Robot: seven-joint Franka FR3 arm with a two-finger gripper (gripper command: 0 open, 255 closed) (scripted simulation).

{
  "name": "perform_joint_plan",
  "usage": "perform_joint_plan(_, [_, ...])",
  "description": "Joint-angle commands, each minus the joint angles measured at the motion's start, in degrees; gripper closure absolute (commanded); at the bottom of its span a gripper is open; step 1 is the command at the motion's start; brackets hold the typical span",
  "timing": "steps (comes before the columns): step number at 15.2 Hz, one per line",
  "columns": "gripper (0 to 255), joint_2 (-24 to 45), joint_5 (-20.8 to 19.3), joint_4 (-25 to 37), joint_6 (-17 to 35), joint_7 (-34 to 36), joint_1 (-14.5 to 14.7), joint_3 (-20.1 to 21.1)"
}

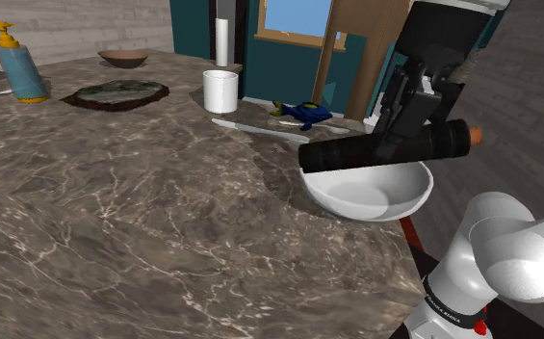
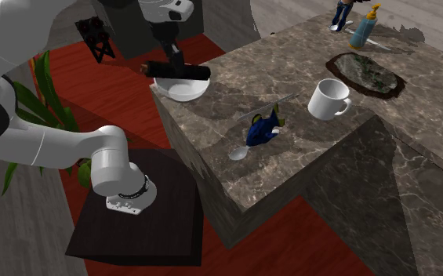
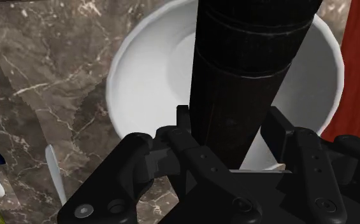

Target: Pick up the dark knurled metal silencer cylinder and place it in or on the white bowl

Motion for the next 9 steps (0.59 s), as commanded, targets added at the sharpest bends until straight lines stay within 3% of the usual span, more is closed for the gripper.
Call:
perform_joint_plan(1, [255, -0.8, 0.3, -2.1, 1.4, -0.2, 0.2, 0.1])
perform_joint_plan(9, [255, -2.3, 0.8, -6.5, 4.3, -0.3, 0.5, 0.4])
